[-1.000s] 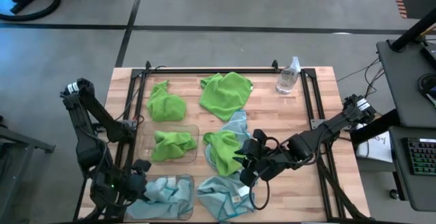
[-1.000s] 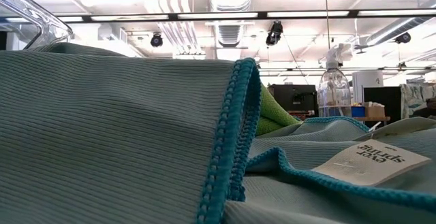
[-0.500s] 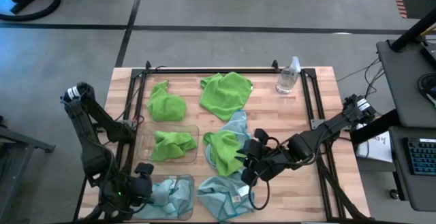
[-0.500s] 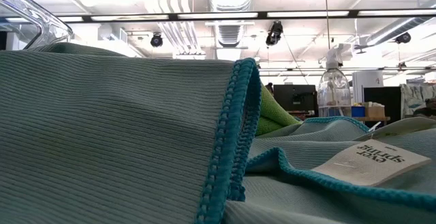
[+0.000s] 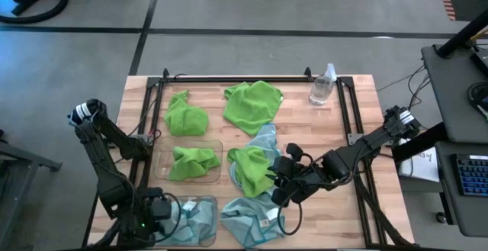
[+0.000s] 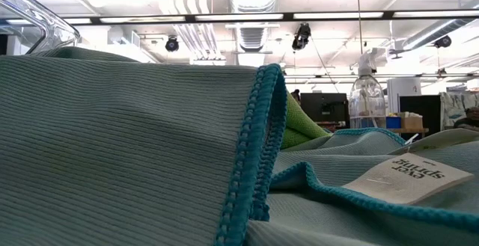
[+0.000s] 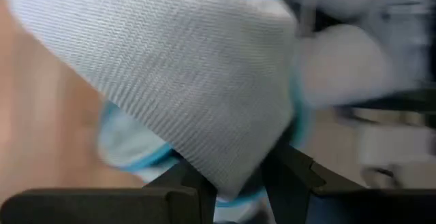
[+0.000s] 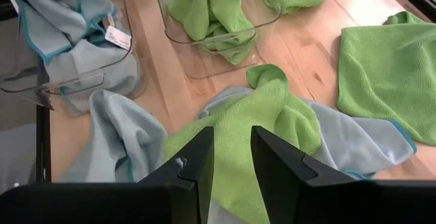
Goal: Sort microfiber towel by color & place in baskets
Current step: Put the right blue microfiber cloth into the bottom transparent bin, then put the bottom green microfiber cloth into the top transparent bin
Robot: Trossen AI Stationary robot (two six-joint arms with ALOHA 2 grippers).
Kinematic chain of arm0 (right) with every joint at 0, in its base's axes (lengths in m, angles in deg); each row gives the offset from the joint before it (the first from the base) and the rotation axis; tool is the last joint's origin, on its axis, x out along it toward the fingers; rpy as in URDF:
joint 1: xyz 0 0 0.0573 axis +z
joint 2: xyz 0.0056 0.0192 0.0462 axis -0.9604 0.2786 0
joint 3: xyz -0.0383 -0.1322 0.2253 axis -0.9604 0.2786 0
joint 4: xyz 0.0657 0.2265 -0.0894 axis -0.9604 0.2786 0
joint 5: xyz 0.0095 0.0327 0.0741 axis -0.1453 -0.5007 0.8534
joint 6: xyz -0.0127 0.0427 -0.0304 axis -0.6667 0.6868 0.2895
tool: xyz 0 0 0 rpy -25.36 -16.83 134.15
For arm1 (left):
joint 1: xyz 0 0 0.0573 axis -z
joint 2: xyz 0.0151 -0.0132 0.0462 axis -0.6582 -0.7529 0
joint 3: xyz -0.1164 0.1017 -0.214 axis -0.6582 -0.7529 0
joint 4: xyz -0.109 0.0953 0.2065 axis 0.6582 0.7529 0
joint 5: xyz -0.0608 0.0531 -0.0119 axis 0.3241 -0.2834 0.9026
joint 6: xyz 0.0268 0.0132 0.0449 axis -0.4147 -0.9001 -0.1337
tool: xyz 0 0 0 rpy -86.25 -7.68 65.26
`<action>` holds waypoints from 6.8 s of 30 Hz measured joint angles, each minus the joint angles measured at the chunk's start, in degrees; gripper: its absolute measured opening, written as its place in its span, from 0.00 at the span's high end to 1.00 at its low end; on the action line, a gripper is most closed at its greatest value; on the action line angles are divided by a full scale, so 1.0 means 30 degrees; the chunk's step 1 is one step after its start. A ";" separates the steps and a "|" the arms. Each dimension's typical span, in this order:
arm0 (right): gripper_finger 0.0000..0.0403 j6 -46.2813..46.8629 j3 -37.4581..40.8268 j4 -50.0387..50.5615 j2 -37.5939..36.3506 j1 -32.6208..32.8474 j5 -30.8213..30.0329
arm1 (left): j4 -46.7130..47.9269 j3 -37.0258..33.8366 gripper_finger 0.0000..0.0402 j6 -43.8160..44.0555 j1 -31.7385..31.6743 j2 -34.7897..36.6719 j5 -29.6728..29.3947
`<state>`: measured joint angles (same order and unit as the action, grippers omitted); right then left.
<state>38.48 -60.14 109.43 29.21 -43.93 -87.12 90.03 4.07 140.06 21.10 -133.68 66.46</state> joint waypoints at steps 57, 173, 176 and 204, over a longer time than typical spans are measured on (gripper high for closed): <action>0.60 0.3777 0.0270 0.1409 0.3541 -0.0058 0.0434 | 0.2341 -0.0007 0.78 -0.4848 -0.2629 0.2490 -1.3303; 0.98 -0.8110 -0.7554 -0.5446 0.6280 -0.2903 0.2263 | -0.2585 0.0000 0.78 -1.0716 -0.3807 0.2505 -1.5081; 0.98 -0.8131 -0.7653 -0.5596 0.6282 -0.2907 0.2280 | -0.3620 0.0000 0.78 -1.2370 -0.4400 0.2505 -1.5133; 0.98 -0.8721 -0.7410 -0.6696 0.6302 -0.3140 0.2288 | -0.8202 0.0000 0.78 -1.8186 -0.7001 0.2505 -1.0787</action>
<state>12.32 -82.37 89.34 48.11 -53.35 -80.26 65.42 4.07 85.51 0.09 -126.17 34.10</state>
